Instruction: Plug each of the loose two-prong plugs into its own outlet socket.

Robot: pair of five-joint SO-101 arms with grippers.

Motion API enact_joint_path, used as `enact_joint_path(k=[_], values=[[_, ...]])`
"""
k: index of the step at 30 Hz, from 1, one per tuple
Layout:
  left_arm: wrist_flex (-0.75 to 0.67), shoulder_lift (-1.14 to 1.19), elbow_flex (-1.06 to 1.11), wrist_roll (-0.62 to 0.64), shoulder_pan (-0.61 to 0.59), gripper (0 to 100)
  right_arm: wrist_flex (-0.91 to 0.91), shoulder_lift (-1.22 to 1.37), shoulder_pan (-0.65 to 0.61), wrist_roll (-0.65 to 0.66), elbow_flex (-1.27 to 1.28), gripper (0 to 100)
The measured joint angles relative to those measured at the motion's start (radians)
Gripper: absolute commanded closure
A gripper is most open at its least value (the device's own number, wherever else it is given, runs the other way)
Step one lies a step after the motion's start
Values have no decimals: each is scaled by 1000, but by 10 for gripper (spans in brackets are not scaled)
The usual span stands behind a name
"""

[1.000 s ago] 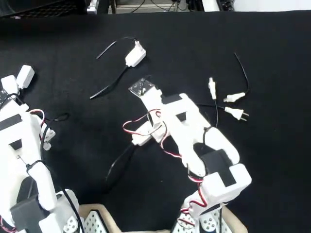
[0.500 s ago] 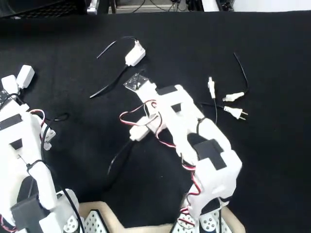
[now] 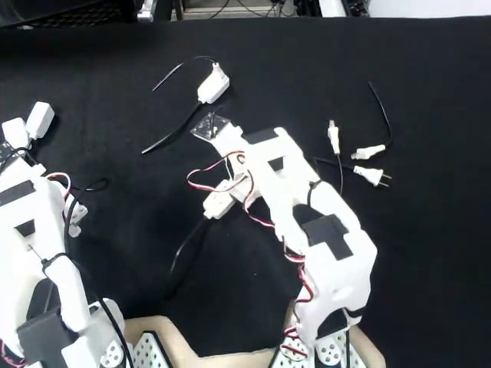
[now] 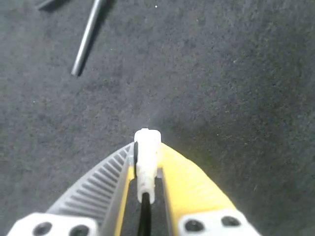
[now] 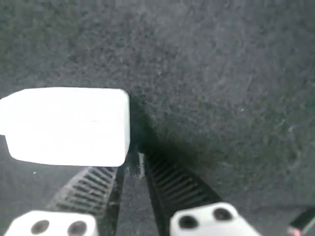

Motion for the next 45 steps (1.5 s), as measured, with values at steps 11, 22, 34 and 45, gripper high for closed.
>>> enact_joint_path(k=[11,22,34,45], values=[[-31,0,0,0,0,970,-3,2,-34,-3,-80,986],[-31,0,0,0,0,970,-83,8,-57,-5,-80,986],[-31,0,0,0,0,970,-75,8,-80,-5,-95,985],[-31,0,0,0,0,970,229,8,18,5,-180,985]])
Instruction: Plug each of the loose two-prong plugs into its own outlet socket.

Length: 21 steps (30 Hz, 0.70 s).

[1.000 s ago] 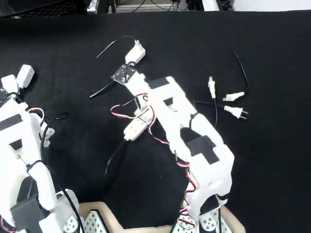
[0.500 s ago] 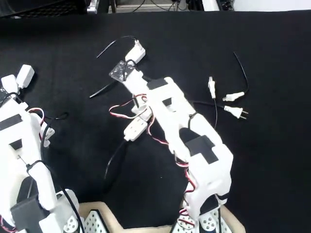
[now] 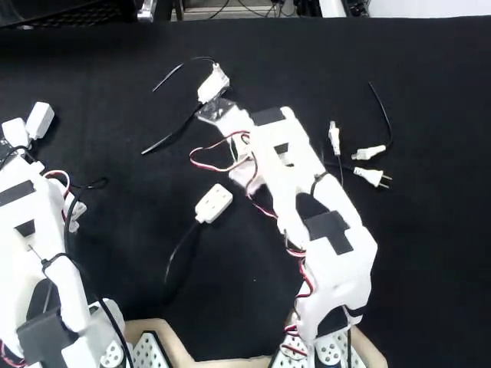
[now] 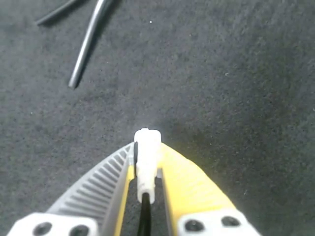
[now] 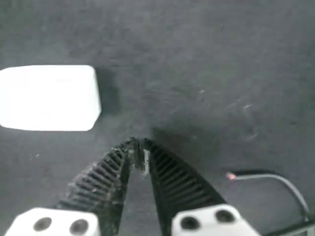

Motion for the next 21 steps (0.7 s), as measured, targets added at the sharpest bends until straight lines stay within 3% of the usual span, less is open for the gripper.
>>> enact_joint_path(k=[6,21], values=[[0,0,0,0,0,970,-26,0,-92,2,40,985],[0,0,0,0,0,970,-37,183,-101,2,-161,985]])
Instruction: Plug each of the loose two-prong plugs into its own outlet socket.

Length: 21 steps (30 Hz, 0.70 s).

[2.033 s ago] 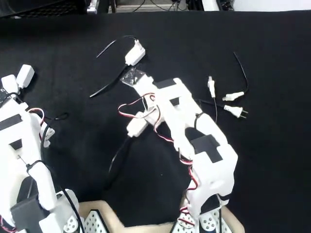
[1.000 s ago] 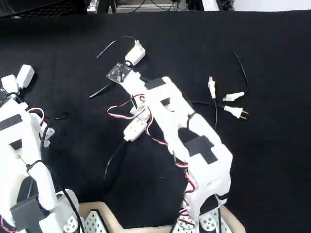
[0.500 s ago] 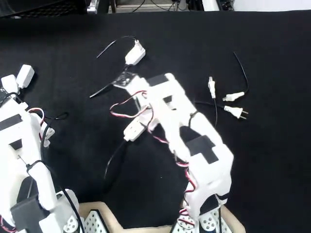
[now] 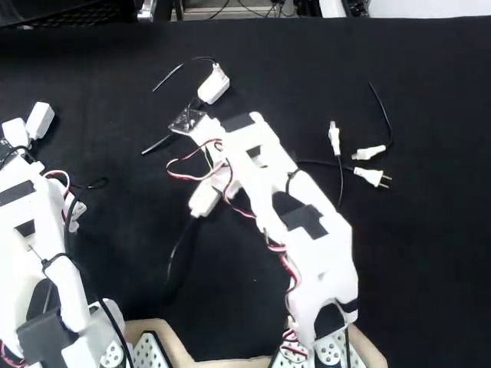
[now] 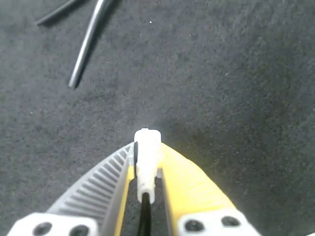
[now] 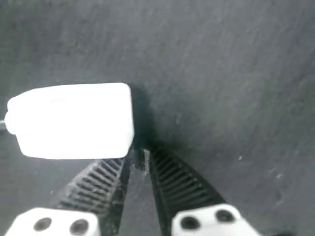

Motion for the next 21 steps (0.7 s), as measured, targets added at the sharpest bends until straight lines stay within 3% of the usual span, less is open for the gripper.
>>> enact_joint_path(k=[8,17,21], values=[[0,0,0,0,0,970,-25,60,-12,2,-133,985],[0,0,0,0,0,970,-41,61,-129,0,-166,984],[0,0,0,0,0,970,-6,61,-63,0,-184,984]])
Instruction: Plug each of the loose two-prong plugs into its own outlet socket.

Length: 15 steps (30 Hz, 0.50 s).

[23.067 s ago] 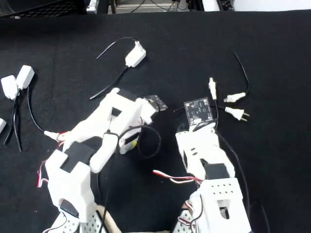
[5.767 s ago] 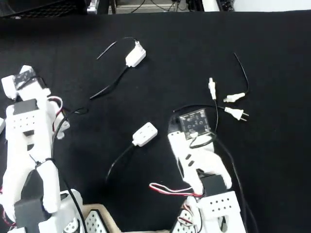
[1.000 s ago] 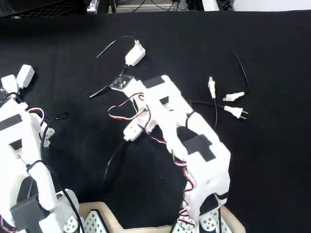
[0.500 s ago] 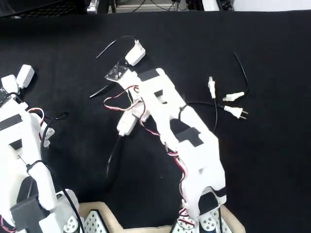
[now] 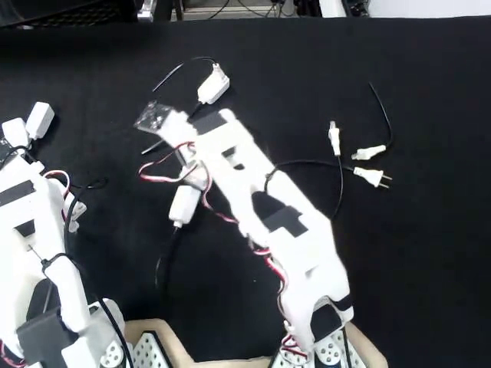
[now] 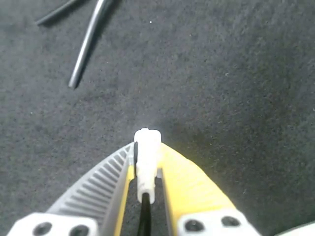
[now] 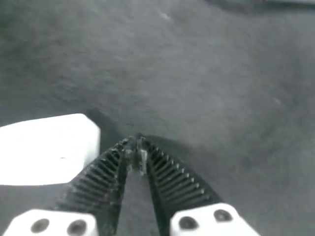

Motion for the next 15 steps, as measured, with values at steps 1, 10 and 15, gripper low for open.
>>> enact_joint_path(k=[1,10,15], values=[[0,0,0,0,0,970,9,0,35,0,-11,984],[0,0,0,0,0,970,167,-112,204,-2,-2,984],[0,0,0,0,0,970,135,-112,26,0,155,984]])
